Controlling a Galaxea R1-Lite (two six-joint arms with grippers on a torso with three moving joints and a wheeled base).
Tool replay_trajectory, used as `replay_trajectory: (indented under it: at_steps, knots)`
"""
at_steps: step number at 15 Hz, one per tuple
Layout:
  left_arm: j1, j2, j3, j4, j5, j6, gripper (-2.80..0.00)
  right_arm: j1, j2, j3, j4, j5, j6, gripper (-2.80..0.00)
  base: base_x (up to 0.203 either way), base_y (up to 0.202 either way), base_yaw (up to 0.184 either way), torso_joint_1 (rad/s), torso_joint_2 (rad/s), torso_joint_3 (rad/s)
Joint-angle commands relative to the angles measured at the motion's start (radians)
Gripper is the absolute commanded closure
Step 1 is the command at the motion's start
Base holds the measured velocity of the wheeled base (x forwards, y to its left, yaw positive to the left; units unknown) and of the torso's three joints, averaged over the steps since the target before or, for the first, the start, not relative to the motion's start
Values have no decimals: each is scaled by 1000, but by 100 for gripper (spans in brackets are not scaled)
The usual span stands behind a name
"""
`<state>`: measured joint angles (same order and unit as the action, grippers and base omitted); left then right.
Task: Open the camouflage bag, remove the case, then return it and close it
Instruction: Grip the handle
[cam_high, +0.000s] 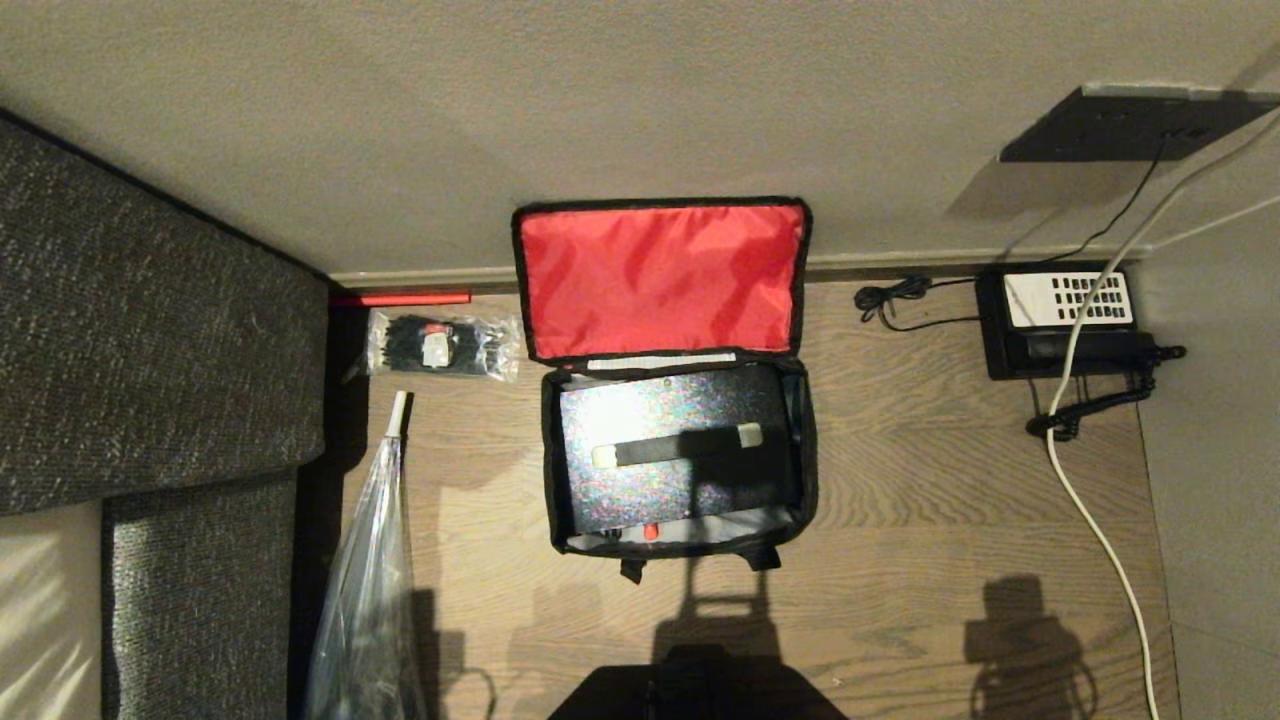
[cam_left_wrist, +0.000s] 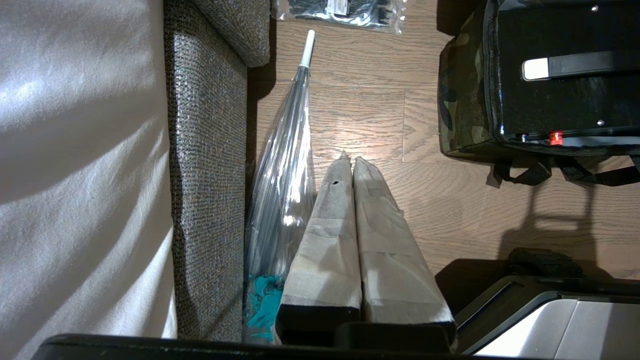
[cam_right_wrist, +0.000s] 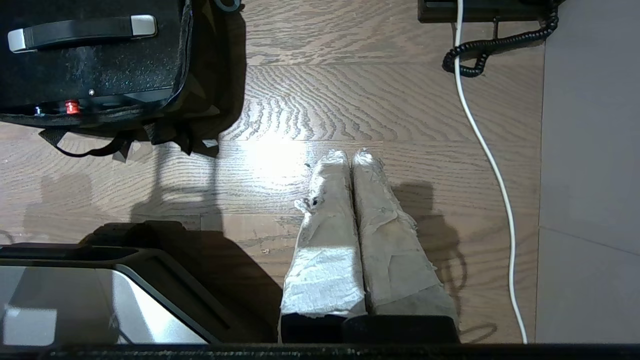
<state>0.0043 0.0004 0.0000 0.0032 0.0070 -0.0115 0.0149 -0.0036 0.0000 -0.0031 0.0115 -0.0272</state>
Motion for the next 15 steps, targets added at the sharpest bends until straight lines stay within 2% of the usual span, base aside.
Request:
replay_trajectory:
  at_steps: [1, 15]
  knots:
    - [0, -1, 3, 0, 1, -1, 0, 0, -3, 0, 0, 1, 0, 0, 0, 0, 0, 0, 0, 0]
    - [0, -2, 3, 0, 1, -1, 0, 0, -2, 0, 0, 1, 0, 0, 0, 0, 0, 0, 0, 0]
